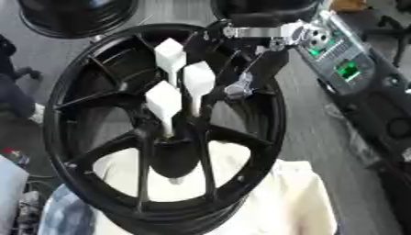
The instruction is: Pull the pin out of the wheel hub.
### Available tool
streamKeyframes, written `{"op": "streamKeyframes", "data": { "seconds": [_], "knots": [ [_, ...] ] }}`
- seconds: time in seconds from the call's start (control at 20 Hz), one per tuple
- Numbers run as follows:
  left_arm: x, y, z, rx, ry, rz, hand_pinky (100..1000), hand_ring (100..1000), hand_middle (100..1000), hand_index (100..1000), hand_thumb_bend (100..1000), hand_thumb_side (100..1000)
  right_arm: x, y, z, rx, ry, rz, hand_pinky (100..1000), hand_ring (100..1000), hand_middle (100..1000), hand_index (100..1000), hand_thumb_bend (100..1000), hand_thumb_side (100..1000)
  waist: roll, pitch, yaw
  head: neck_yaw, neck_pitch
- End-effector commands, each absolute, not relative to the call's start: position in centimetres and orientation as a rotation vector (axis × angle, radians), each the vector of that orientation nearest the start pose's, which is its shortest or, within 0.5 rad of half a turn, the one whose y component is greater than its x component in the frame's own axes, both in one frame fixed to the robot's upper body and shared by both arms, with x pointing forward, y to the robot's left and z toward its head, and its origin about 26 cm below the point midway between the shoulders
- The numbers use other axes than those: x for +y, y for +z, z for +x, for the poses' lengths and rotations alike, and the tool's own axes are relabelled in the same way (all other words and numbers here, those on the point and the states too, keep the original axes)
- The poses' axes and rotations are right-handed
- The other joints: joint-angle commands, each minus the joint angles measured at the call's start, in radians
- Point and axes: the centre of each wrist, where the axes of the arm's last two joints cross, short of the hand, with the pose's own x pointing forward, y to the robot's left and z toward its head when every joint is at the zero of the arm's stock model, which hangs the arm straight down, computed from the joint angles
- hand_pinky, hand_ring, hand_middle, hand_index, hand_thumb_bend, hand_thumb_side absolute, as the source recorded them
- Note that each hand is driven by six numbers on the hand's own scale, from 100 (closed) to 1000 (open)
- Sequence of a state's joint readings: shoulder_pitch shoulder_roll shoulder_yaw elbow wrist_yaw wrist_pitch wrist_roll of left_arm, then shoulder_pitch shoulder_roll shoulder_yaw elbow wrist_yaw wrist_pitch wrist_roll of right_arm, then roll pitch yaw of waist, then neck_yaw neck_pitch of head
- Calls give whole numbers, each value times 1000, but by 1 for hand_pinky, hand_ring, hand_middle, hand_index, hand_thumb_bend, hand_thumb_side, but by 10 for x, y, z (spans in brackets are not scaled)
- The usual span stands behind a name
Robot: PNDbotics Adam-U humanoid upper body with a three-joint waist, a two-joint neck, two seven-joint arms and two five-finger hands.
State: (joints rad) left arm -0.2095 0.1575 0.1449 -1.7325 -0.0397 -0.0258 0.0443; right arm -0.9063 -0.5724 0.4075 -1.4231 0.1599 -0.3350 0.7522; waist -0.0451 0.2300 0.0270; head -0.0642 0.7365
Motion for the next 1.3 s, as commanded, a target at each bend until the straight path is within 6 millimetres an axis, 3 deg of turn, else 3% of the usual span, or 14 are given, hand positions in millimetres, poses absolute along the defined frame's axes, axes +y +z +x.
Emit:
{"op": "streamKeyframes", "data": {
  "seconds": [0.05,0.6,1.3],
  "knots": [
    [290,111,319,-1997,-57,252,748,808,699,821,371,834,-213,268,420,2430,-2690,204,841,835,786,911,431,486,3,-13,2,-5,1],
    [290,111,319,-1998,-54,251,748,807,698,821,371,834,-221,253,432,2432,-2737,269,839,837,779,878,422,464,5,-12,2,-7,1],
    [289,111,320,-1998,-57,248,748,806,697,822,372,834,-209,248,436,2457,-2708,228,834,832,784,845,422,454,6,-10,7,-12,3]
  ]
}}
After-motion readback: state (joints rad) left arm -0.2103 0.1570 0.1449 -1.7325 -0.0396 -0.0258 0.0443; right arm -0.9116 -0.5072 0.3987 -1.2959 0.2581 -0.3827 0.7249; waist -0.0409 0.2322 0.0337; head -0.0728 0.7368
